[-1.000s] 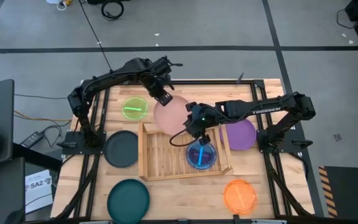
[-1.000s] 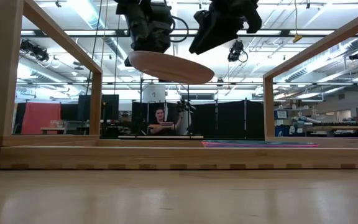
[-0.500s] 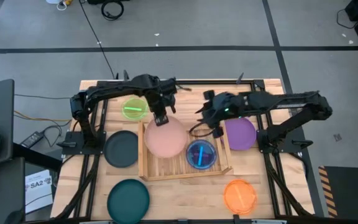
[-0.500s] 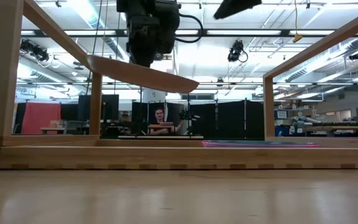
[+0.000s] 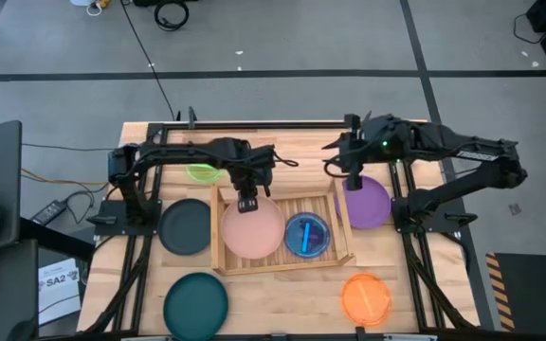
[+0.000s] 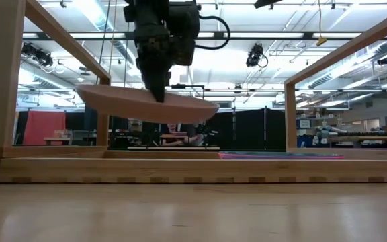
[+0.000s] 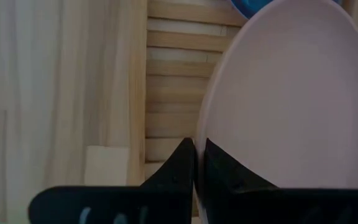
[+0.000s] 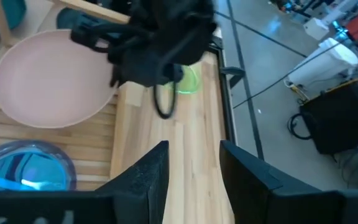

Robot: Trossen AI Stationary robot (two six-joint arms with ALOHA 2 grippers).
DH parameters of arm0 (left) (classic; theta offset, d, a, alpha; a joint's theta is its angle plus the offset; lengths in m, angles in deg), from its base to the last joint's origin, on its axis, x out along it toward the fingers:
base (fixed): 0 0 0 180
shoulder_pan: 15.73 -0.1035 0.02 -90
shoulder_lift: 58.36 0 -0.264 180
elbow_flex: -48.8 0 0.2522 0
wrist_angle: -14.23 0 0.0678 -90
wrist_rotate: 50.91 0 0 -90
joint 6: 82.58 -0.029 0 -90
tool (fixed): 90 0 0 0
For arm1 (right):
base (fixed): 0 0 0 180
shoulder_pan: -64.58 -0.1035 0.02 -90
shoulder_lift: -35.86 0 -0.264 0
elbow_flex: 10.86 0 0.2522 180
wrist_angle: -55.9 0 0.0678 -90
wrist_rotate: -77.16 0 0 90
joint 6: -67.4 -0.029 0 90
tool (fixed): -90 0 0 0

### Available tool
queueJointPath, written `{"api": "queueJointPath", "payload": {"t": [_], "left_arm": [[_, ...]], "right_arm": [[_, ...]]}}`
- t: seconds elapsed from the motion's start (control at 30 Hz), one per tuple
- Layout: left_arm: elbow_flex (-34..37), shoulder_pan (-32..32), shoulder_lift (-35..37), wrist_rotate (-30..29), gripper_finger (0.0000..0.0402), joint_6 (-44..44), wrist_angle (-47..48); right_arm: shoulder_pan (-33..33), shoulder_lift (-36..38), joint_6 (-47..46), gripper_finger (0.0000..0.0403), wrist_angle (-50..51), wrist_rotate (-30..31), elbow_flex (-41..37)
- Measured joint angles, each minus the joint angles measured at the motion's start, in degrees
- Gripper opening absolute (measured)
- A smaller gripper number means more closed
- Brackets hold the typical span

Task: Place and stack plates onto a shelf
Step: Put the pink plate on the shelf

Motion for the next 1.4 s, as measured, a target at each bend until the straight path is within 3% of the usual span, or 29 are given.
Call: {"api": "queueJointPath", "payload": {"t": [0.57, 0.97, 1.4], "left_arm": [[9.25, 0.59, 0.00, 0.00, 0.0017, -1.01, -10.98], [9.55, 2.19, -0.07, 0.03, 0.0020, -1.11, -13.72], [9.53, 3.30, -2.82, -0.75, 0.0022, -1.05, -14.49]], "right_arm": [[6.23, 1.19, -2.97, 0.0147, 4.98, -0.04, 0.00], [9.38, 1.17, -3.04, 0.0146, 5.10, -6.09, 0.00], [9.54, 1.11, -3.04, 0.0147, 5.58, -6.47, -0.04]]}}
